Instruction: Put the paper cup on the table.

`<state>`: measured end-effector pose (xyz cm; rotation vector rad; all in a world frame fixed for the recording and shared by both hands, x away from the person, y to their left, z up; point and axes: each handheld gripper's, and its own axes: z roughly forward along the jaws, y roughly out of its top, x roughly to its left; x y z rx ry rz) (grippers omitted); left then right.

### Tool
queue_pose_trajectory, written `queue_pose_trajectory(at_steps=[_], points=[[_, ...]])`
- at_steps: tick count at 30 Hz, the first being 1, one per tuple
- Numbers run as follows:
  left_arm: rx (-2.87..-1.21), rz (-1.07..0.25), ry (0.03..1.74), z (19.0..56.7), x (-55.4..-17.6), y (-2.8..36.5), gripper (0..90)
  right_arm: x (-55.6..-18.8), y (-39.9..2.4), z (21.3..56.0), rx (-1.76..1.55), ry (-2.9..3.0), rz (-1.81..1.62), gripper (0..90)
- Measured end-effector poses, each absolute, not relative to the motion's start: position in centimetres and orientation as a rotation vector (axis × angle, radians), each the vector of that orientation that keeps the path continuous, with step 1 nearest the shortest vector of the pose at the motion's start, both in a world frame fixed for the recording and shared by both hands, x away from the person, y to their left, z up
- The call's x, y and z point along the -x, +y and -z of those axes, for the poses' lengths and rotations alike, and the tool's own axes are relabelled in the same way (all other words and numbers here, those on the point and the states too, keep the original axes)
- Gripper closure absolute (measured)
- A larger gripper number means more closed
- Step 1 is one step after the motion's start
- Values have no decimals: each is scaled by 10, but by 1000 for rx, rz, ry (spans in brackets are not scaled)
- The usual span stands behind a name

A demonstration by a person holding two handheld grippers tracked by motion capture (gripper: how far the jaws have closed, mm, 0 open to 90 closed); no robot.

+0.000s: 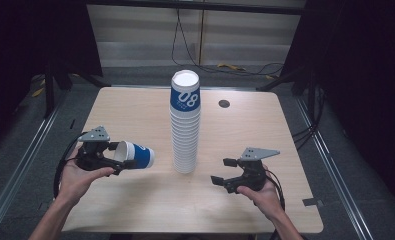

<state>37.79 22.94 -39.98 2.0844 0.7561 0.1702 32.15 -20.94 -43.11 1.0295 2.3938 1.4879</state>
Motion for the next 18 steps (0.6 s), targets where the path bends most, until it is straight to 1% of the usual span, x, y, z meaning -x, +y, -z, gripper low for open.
queue_pose_trajectory(at_steps=[6, 11, 18], points=[[-2128, -201, 774, 396, -383, 230, 178, -319, -215, 432, -1048, 2391, -1448, 170], [-2183, -216, 756, 399, -390, 228, 173, -320, -214, 434, -1063, 2403, -1454, 179], [-2265, -272, 752, 398, -397, 222, 172, -320, -212, 435, -1051, 2418, -1439, 179]])
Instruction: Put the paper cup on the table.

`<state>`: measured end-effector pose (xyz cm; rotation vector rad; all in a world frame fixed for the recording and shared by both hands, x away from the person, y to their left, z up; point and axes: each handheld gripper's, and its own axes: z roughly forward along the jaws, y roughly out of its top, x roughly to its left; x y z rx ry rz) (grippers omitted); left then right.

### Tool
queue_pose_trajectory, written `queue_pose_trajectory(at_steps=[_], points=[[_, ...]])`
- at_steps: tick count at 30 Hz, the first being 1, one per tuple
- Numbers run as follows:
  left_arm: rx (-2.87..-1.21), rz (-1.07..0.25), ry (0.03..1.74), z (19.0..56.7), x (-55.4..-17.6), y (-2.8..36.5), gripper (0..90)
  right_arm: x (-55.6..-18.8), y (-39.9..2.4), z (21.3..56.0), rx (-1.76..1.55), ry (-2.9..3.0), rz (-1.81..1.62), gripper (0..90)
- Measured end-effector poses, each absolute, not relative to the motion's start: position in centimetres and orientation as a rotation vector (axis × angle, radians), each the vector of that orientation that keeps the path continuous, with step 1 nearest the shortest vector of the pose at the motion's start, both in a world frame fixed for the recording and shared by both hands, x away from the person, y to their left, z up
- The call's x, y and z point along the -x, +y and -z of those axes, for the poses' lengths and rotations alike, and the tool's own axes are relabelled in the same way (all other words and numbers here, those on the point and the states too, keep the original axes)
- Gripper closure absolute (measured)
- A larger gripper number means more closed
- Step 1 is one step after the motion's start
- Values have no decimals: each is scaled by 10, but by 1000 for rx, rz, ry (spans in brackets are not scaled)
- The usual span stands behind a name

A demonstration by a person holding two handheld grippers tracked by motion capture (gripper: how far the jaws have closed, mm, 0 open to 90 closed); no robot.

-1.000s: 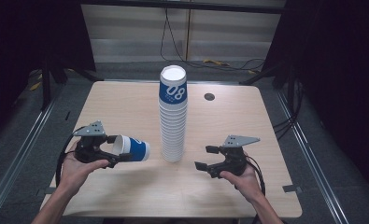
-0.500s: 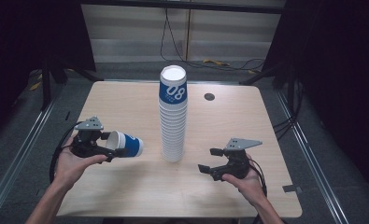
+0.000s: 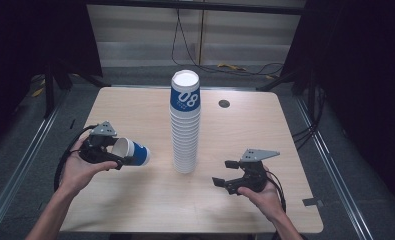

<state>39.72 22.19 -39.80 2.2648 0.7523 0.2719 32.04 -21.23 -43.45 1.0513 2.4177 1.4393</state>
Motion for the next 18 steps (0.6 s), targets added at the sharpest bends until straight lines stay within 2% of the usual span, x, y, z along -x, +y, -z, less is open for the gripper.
queue_pose_trajectory(at_steps=[18], points=[[-2362, -330, 858, 401, -442, 218, 163, -322, -211, 436, -1048, 2430, -1425, 186]])
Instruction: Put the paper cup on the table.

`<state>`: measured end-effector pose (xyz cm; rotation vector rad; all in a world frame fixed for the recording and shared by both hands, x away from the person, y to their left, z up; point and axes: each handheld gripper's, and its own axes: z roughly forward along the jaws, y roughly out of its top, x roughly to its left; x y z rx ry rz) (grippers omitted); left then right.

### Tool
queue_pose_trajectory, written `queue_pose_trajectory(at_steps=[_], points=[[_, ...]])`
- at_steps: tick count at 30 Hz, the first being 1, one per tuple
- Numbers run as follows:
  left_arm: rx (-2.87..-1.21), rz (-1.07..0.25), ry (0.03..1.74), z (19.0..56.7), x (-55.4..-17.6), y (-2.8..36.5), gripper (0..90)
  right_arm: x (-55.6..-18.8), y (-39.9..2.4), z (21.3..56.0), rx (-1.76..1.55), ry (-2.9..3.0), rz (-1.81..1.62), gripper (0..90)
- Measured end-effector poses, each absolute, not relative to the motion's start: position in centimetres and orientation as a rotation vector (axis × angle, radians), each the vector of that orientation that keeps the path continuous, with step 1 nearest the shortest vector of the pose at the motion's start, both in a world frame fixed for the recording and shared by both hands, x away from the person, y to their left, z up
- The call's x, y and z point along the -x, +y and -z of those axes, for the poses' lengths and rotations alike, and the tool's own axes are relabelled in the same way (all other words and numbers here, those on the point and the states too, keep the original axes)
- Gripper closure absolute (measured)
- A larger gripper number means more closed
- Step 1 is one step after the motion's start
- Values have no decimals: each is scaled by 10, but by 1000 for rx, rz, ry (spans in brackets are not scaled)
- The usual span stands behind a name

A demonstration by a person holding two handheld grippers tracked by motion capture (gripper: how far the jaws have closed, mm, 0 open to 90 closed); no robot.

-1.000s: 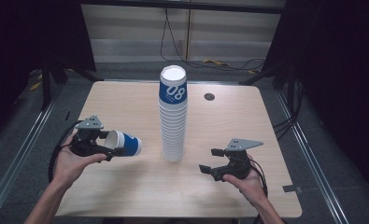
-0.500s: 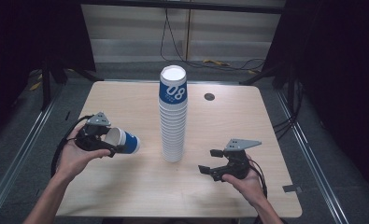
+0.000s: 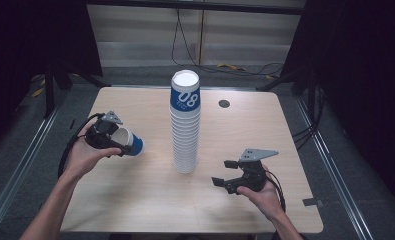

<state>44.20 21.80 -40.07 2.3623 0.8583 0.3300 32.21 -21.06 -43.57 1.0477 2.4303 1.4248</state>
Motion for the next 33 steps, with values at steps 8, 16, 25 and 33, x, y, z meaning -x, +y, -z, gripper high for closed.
queue_pose_trajectory(at_steps=[8, 16, 25, 33], points=[[-2418, -292, 895, 403, -463, 212, 161, -322, -212, 435, -1041, 2414, -1421, 187], [-2526, -247, 904, 414, -470, 206, 156, -322, -210, 438, -1045, 2425, -1410, 187], [-2589, -249, 907, 420, -464, 189, 152, -321, -210, 439, -1047, 2429, -1397, 191], [-2588, -274, 896, 423, -467, 178, 141, -320, -212, 439, -1049, 2423, -1402, 196]])
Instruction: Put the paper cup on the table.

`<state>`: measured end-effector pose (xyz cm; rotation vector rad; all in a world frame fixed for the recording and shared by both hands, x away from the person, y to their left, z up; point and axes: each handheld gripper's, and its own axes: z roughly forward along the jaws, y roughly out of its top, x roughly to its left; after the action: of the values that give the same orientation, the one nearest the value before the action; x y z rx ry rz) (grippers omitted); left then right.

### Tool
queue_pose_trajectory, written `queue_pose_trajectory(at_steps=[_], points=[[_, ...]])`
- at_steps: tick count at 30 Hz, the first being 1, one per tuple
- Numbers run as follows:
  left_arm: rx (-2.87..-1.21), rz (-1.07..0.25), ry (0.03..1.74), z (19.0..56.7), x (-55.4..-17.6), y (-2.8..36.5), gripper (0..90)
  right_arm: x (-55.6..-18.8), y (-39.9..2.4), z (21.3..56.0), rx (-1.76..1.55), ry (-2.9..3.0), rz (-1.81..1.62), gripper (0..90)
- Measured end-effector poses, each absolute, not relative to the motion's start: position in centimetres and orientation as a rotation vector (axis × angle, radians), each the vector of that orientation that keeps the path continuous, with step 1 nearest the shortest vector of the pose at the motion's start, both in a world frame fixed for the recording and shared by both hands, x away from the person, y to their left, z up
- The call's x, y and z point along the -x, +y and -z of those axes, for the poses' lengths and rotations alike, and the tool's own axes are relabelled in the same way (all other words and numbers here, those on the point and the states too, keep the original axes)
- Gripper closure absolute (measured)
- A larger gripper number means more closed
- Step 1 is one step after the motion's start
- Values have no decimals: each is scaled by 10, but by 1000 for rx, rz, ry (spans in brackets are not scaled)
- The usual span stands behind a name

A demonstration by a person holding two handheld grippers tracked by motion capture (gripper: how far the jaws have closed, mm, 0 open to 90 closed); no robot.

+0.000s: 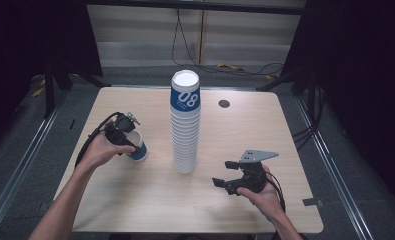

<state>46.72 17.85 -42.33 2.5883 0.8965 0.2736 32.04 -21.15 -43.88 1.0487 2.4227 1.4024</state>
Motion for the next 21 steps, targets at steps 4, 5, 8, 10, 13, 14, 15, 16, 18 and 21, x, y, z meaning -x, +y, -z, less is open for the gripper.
queue_pose_trajectory(at_steps=[4, 5, 8, 10, 13, 14, 15, 16, 18, 21], points=[[-2573, -292, 890, 431, -467, 176, 135, -319, -212, 440, -1048, 2429, -1405, 212], [-2571, -279, 898, 433, -468, 176, 134, -319, -212, 440, -1050, 2430, -1403, 211], [-2571, -292, 899, 435, -469, 175, 133, -319, -212, 440, -1049, 2428, -1405, 210], [-2564, -290, 895, 436, -469, 175, 132, -319, -212, 440, -1051, 2428, -1403, 208], [-2556, -269, 899, 436, -471, 179, 130, -320, -212, 441, -1054, 2431, -1401, 205], [-2554, -266, 898, 437, -471, 179, 130, -320, -211, 441, -1052, 2436, -1400, 205], [-2554, -260, 899, 437, -471, 179, 129, -320, -211, 442, -1047, 2437, -1401, 203], [-2550, -263, 899, 437, -471, 179, 129, -320, -211, 442, -1051, 2440, -1400, 202], [-2546, -262, 896, 438, -470, 178, 127, -320, -210, 442, -1055, 2442, -1396, 211], [-2536, -286, 890, 443, -469, 178, 127, -321, -211, 442, -1063, 2446, -1402, 214]])
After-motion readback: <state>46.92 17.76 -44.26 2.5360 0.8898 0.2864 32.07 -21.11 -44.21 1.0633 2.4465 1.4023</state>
